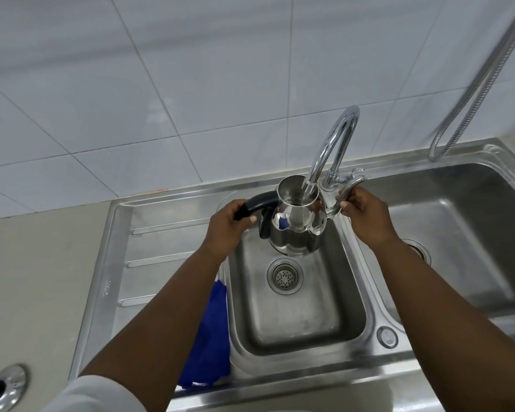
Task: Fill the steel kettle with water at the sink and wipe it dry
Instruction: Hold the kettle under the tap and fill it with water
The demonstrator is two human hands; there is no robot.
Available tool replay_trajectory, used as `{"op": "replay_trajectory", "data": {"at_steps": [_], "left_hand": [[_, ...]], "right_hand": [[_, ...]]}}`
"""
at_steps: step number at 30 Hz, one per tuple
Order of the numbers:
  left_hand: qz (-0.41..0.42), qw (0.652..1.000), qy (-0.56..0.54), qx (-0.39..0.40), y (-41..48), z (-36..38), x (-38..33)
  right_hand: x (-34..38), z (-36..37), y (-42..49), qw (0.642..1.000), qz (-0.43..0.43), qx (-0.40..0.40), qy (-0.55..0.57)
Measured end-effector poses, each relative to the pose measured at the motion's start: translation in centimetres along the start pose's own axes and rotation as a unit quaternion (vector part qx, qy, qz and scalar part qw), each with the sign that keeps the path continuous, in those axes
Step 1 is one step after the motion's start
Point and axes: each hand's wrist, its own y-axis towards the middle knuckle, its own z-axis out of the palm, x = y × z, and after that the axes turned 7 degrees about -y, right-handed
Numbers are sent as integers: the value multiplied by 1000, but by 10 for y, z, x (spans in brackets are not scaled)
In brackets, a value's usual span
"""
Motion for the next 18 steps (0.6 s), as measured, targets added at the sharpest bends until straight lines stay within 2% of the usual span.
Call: {"op": "replay_trajectory", "data": {"at_steps": [18], "left_hand": [[4, 1000, -2, 3, -1, 3, -1]], "right_hand": [[-3, -3, -2, 1000, -11, -9, 6]]}}
